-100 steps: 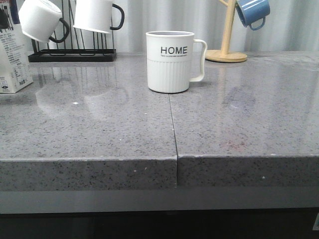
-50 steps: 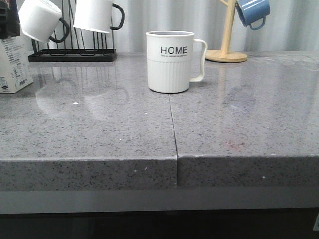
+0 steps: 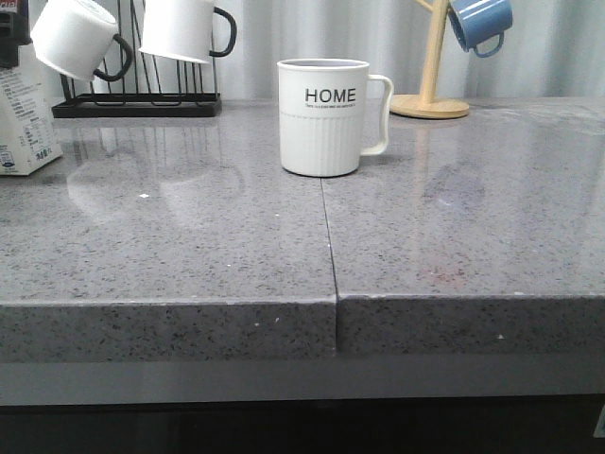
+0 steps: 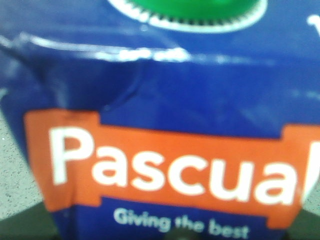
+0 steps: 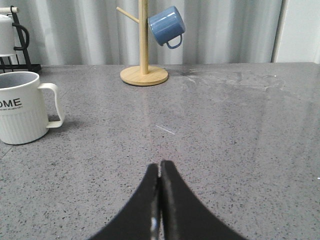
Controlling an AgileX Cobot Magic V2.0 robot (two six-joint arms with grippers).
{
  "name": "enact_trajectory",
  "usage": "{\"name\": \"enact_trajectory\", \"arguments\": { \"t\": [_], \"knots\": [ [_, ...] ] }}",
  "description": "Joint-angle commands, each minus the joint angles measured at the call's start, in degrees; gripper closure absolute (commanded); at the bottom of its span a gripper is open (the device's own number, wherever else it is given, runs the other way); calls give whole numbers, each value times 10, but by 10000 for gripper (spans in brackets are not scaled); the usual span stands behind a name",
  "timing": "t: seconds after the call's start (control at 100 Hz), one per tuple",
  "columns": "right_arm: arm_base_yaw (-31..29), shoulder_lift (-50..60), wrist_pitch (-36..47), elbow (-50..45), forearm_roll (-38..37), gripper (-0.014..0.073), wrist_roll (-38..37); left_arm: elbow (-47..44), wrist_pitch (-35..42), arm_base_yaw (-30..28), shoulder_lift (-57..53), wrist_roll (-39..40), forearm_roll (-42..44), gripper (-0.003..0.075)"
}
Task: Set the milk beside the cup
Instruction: 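Lift the carton with the left gripper and carry it toward the mug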
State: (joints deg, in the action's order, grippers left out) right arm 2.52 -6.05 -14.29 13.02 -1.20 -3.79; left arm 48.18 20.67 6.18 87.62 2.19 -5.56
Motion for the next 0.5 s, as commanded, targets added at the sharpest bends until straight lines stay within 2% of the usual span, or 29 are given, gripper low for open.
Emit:
{"name": "enact_trajectory", "arguments": {
  "t": [0.0, 0.49],
  "knots": [
    [1, -5, 46, 16, -6, 715, 3, 31, 59, 3, -36, 0, -2, 533],
    [1, -5, 46, 16, -6, 715, 3, 49, 31, 29, -101, -2, -28, 533]
  ]
}}
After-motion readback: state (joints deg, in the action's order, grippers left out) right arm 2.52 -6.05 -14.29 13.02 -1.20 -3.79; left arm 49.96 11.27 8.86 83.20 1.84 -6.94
